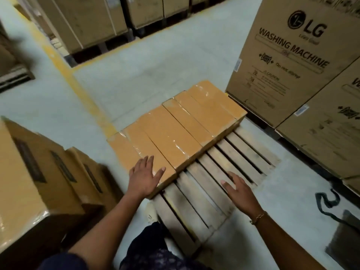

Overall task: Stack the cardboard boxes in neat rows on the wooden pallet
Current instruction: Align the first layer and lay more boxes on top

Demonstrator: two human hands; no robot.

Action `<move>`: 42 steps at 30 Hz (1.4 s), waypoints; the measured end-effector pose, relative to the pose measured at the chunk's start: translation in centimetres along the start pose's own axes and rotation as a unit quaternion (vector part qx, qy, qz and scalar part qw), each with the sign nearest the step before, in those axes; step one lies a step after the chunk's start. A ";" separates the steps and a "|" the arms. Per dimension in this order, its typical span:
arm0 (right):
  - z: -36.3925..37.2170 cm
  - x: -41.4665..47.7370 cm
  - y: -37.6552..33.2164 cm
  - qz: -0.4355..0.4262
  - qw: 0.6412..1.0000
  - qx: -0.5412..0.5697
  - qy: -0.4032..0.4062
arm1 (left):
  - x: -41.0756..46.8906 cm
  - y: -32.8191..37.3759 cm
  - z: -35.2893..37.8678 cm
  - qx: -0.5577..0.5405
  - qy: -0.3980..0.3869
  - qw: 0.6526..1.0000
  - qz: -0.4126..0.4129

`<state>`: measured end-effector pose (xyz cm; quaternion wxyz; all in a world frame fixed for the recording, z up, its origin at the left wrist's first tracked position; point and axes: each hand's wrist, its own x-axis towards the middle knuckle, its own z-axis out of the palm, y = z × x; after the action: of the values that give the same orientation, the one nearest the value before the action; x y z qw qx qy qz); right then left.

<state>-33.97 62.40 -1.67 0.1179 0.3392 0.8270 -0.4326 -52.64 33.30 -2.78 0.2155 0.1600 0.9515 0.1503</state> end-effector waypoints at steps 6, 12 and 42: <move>0.4 -0.4 -1.7 -0.020 0.999 0.026 -0.013 | -1.9 -0.5 -0.9 0.015 0.012 1.000 0.001; 2.3 3.0 -5.7 -0.022 1.000 0.004 -0.007 | 3.4 -3.0 -3.5 0.030 0.023 0.999 0.018; 11.1 7.1 -19.2 0.039 0.997 -0.010 0.070 | 18.6 -10.8 -14.4 0.084 -0.013 0.988 0.129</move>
<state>-53.11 49.25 0.40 0.0801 0.3990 0.8239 -0.3944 -77.72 27.32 -0.94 0.1925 0.3013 0.9292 0.0939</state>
